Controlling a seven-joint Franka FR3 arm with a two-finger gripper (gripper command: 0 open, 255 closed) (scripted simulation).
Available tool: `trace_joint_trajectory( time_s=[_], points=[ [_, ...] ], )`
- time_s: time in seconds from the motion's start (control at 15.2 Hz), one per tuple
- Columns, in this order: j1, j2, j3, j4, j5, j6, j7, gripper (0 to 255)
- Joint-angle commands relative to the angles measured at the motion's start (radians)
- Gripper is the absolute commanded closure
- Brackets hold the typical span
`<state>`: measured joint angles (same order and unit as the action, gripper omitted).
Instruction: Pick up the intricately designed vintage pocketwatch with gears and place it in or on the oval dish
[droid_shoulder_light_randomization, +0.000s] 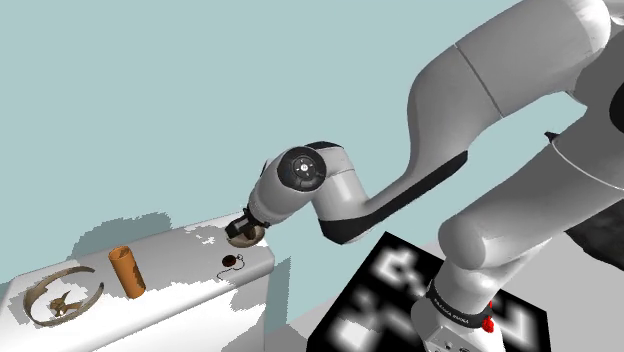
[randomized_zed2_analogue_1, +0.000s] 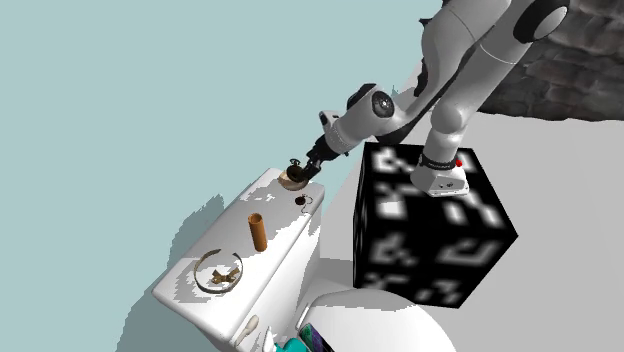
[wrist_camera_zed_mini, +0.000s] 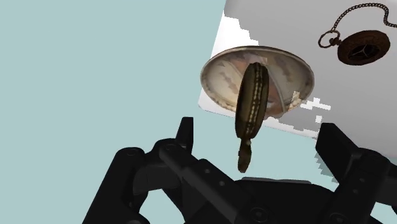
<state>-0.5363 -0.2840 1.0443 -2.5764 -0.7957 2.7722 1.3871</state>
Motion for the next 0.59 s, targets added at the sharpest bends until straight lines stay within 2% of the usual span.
trace_joint_trajectory(
  time_s=[0.0,0.07,0.53],
  points=[
    [0.153,-0.069,-0.111,-0.031,0.149,-0.026,-0.104,0],
    [0.212,-0.096,-0.152,-0.040,0.198,-0.045,-0.140,0],
    [0.213,-0.095,-0.153,-0.040,0.196,-0.045,-0.139,0]
  ],
)
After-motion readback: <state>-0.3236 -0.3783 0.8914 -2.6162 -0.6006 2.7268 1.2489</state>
